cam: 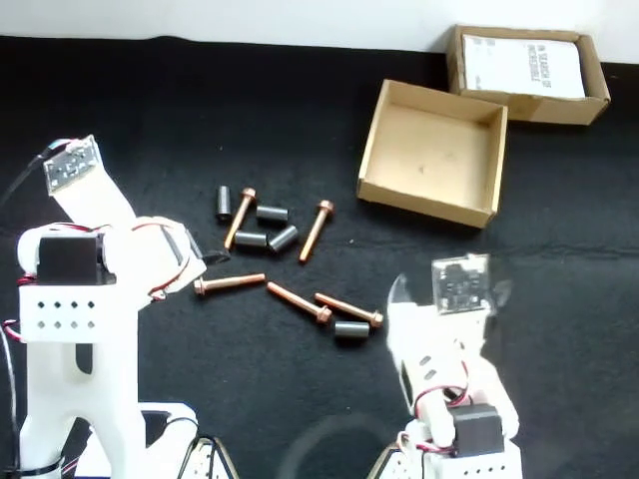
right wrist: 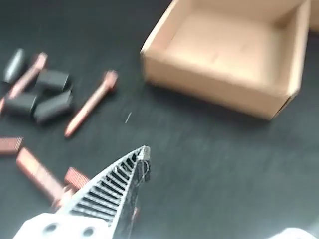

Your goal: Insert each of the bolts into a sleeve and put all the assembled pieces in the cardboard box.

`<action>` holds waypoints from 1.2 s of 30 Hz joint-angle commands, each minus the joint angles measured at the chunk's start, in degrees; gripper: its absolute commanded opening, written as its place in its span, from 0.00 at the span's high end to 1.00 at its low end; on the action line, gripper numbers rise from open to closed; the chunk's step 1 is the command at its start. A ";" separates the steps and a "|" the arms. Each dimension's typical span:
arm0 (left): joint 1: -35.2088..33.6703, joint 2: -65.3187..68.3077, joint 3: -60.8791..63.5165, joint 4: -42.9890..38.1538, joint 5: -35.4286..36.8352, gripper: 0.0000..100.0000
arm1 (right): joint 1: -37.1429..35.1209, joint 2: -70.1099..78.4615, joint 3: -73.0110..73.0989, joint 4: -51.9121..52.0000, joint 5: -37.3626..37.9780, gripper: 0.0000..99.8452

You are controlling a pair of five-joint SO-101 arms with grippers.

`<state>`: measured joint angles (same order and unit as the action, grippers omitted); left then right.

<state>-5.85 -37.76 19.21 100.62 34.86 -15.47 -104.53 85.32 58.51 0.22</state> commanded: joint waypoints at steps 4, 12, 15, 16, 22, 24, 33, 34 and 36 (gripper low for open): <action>-7.43 0.22 -2.15 -5.71 5.45 0.67 | -3.12 8.31 -14.99 7.78 2.20 0.69; -14.81 0.13 -1.54 -8.09 11.52 0.67 | -0.40 45.14 -54.46 24.04 7.56 0.69; -16.84 0.13 -1.54 -7.03 11.52 0.67 | -2.42 61.23 -69.67 35.91 9.85 0.69; -17.63 0.13 -1.54 -6.95 11.52 0.67 | -4.44 66.68 -74.51 40.04 11.96 0.69; -22.37 0.22 0.40 -7.03 11.34 0.67 | -13.32 80.40 -82.77 42.59 23.56 0.69; -22.64 0.22 2.51 -7.03 10.11 0.67 | -17.45 82.51 -81.63 42.59 27.78 0.69; -22.64 0.22 11.12 -7.21 4.84 0.67 | -31.78 91.65 -71.60 42.33 30.51 0.69; -22.64 0.22 11.65 -7.21 4.92 0.67 | -32.48 93.05 -70.37 42.33 30.51 0.69; -22.64 0.22 12.70 -8.18 5.19 0.67 | -33.71 96.13 -68.35 42.33 30.51 0.69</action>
<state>-27.74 -37.76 31.34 93.76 40.13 -47.30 -11.34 14.99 100.44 30.29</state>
